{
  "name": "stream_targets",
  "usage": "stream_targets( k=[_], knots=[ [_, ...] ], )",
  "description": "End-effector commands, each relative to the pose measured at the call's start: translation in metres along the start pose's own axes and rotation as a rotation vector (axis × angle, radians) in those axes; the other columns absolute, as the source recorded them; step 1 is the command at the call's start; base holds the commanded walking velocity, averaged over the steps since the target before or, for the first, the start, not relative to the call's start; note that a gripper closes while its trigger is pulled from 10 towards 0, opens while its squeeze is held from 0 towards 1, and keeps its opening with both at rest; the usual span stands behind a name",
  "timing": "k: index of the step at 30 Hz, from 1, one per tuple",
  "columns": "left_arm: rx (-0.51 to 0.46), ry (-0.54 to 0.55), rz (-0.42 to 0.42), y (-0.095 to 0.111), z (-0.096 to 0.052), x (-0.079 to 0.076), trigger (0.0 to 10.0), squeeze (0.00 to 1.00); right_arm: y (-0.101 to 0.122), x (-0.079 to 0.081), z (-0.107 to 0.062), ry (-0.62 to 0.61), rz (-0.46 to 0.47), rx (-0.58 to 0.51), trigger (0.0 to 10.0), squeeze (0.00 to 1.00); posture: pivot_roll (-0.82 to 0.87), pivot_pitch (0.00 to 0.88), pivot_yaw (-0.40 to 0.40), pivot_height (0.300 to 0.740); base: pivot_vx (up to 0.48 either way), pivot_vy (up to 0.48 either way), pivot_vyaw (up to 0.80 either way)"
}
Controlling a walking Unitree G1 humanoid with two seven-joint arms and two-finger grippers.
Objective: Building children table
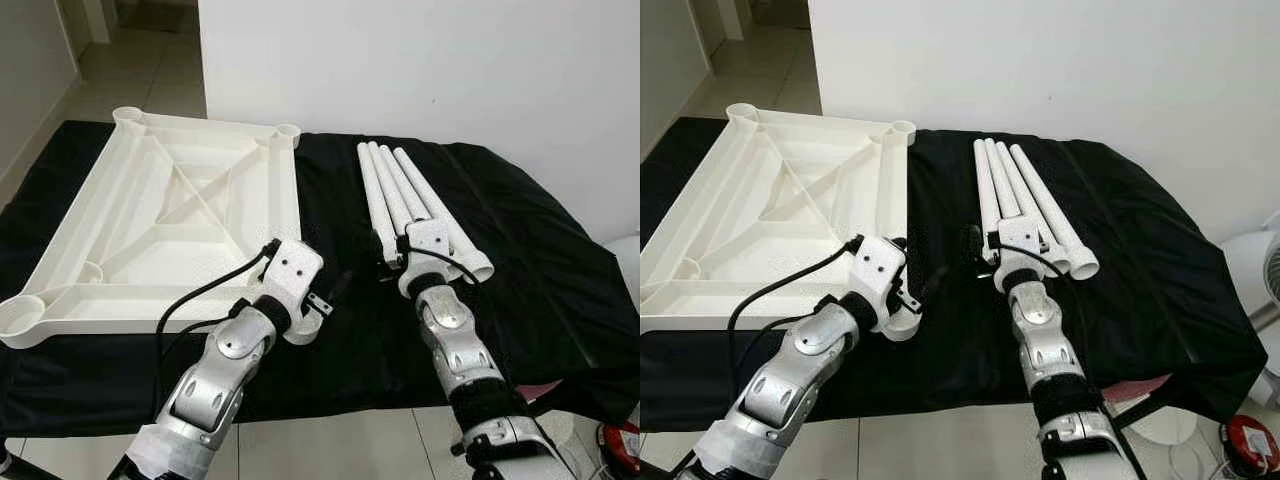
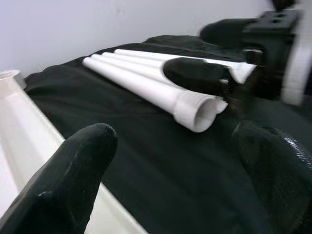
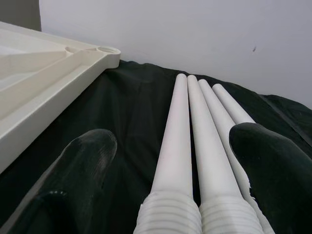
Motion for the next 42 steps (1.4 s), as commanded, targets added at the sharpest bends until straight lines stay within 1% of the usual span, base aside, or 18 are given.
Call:
stream_targets(
  k=[1,3,8,10,13,15,16,18,19,22,24,25,26,30,32,34,36,42],
  knots=[
    [-0.008,-0.047,0.009,0.006,0.003,-0.010,10.0,0.00,-0.006,0.000,0.003,0.001,0.031,0.029,10.0,0.00,0.02,0.000,-0.099,0.740,0.000,0.000,0.00],
    [-0.023,-0.064,0.011,0.016,0.005,-0.013,10.0,0.00,-0.006,0.002,0.009,0.001,0.072,0.041,10.0,0.00,0.04,0.000,-0.107,0.740,0.000,0.000,0.00],
    [-0.035,-0.072,0.010,0.024,0.004,-0.013,10.0,0.00,-0.006,0.004,0.013,0.001,0.095,0.049,10.0,0.00,0.04,0.000,-0.109,0.740,0.000,0.000,0.00],
    [-0.042,-0.066,0.019,0.033,0.004,-0.008,10.0,0.00,-0.008,0.007,0.017,0.001,0.117,0.067,10.0,0.00,0.06,0.005,-0.111,0.740,0.000,0.000,0.00],
    [-0.047,-0.056,0.027,0.038,0.003,-0.004,10.0,0.00,-0.009,0.009,0.019,0.002,0.127,0.077,10.0,0.00,0.06,0.012,-0.112,0.740,0.000,0.000,0.00],
    [-0.060,-0.035,0.024,0.048,0.002,0.003,10.0,0.00,-0.014,0.009,0.021,-0.006,0.147,0.099,10.0,0.00,0.07,0.043,-0.115,0.740,0.000,0.000,0.00],
    [-0.060,-0.035,0.024,0.048,0.002,0.003,10.0,0.00,-0.014,0.009,0.021,-0.006,0.147,0.099,10.0,0.00,0.07,0.043,-0.115,0.740,0.000,0.000,0.00],
    [-0.070,-0.017,0.010,0.055,-0.001,0.009,10.0,0.00,-0.024,0.005,0.021,-0.054,0.175,0.153,10.0,0.00,0.08,0.077,-0.117,0.740,0.000,0.000,0.00],
    [-0.070,-0.017,0.010,0.055,-0.001,0.009,10.0,0.00,-0.024,0.005,0.021,-0.054,0.175,0.153,10.0,0.00,0.08,0.077,-0.117,0.740,0.000,0.000,0.00],
    [-0.048,-0.005,0.014,0.054,-0.007,0.013,10.0,0.00,-0.038,0.003,0.019,-0.097,0.192,0.223,10.0,0.00,0.07,0.093,-0.114,0.740,0.000,0.000,0.00],
    [-0.048,-0.005,0.014,0.054,-0.007,0.013,10.0,0.00,-0.038,0.003,0.019,-0.097,0.192,0.223,10.0,0.00,0.07,0.093,-0.114,0.740,0.000,0.000,0.00],
    [-0.025,-0.015,0.020,0.050,-0.012,0.013,10.0,0.00,-0.044,0.004,0.018,-0.104,0.200,0.256,10.0,0.00,0.07,0.104,-0.113,0.740,0.000,0.000,0.00],
    [-0.025,-0.015,0.020,0.050,-0.012,0.013,10.0,0.00,-0.044,0.004,0.018,-0.104,0.200,0.256,10.0,0.00,0.07,0.104,-0.113,0.740,0.000,0.000,0.00],
    [0.001,-0.026,0.022,0.047,-0.018,0.011,10.0,0.00,-0.050,0.006,0.017,-0.104,0.214,0.281,10.0,0.00,0.07,0.113,-0.112,0.740,0.000,0.000,0.00],
    [0.011,-0.038,0.027,0.047,-0.022,0.007,10.0,0.00,-0.054,0.012,0.016,-0.082,0.221,0.299,10.0,0.00,0.08,0.119,-0.117,0.740,0.000,0.000,0.00],
    [0.011,-0.038,0.027,0.047,-0.022,0.007,10.0,0.00,-0.054,0.012,0.016,-0.082,0.221,0.299,10.0,0.00,0.08,0.119,-0.117,0.740,0.000,0.000,0.00],
    [0.013,-0.037,0.021,0.047,-0.024,0.004,10.0,0.00,-0.057,0.016,0.016,-0.068,0.229,0.315,10.0,0.00,0.08,0.117,-0.119,0.740,0.000,0.000,0.00],
    [0.013,-0.027,0.010,0.048,-0.023,0.003,10.0,0.00,-0.056,0.017,0.019,-0.067,0.236,0.329,10.0,0.00,0.08,0.111,-0.119,0.740,0.000,0.000,0.00]
  ],
)
Point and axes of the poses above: a point about 5 cm out from each wrist's last joint towards the gripper, its own z axis pointing out of the wrist towards the gripper, its own y axis along the axis of the wrist's last joint, x = y × z, the point moved 6 cm from there along z, pointing out of the wrist towards the gripper, and after that the axes turned 10 degrees about -z, right-handed, at the moved point
